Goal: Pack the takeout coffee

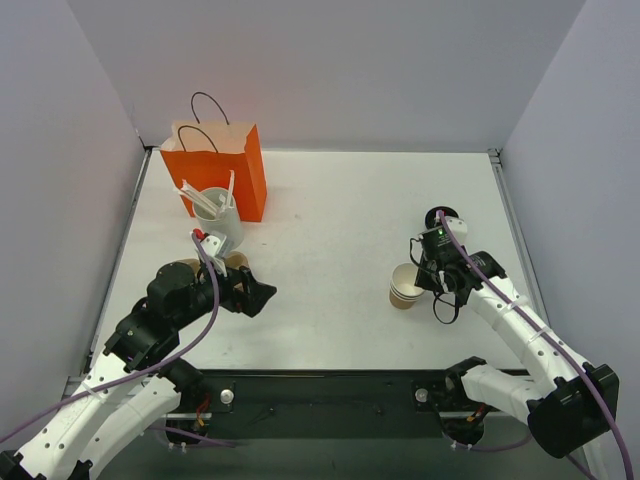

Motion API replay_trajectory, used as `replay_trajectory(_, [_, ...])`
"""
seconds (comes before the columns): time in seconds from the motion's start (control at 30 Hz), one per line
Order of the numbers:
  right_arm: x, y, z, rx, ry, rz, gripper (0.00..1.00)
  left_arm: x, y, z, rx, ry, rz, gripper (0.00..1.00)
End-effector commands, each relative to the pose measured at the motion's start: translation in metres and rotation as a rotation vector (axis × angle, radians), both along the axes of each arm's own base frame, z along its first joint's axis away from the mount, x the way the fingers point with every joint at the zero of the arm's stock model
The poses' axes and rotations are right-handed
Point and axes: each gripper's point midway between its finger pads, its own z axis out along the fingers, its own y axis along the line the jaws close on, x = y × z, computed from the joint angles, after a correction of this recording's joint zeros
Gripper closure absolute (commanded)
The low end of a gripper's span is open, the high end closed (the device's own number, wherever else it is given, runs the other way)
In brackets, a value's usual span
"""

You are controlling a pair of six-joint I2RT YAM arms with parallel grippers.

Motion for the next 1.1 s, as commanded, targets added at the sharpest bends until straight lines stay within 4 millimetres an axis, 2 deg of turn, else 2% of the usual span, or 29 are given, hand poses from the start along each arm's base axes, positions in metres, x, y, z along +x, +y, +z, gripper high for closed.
replay_trajectory(0.0, [-0.001,-0.005,-0.001,-0.007,0.000,-0.022,0.80,0.001,-0.004,0.022,-0.041,-0.047,-0.007,0.03])
replay_trajectory(0.27, [-0.001,-0.009,-0.002,-0.023,-0.007,-0.031,0.88,0.002,-0.004,0.022,-0.041,-0.047,-0.007,0.03])
replay_trajectory(0.4, [0.000,-0.013,0.004,-0.029,-0.032,-0.039,1.00,0.001,-0.004,0.022,-0.041,-0.047,-0.007,0.03])
replay_trajectory(0.7, [0.002,-0.031,0.034,-0.056,-0.149,-0.107,1.00,0.002,-0.004,0.020,-0.037,-0.043,-0.009,0.03])
replay_trajectory(0.87, [0.002,-0.042,0.037,-0.060,-0.162,-0.142,1.00,0.001,-0.004,0.021,-0.040,-0.044,-0.008,0.03])
replay_trajectory(0.93, [0.002,-0.043,0.038,-0.049,-0.164,-0.142,1.00,0.002,-0.005,0.021,-0.041,-0.045,-0.010,0.03])
replay_trajectory(1.07, [0.004,-0.040,0.055,-0.009,-0.203,-0.136,1.00,0.002,-0.005,0.020,-0.039,-0.041,-0.010,0.03])
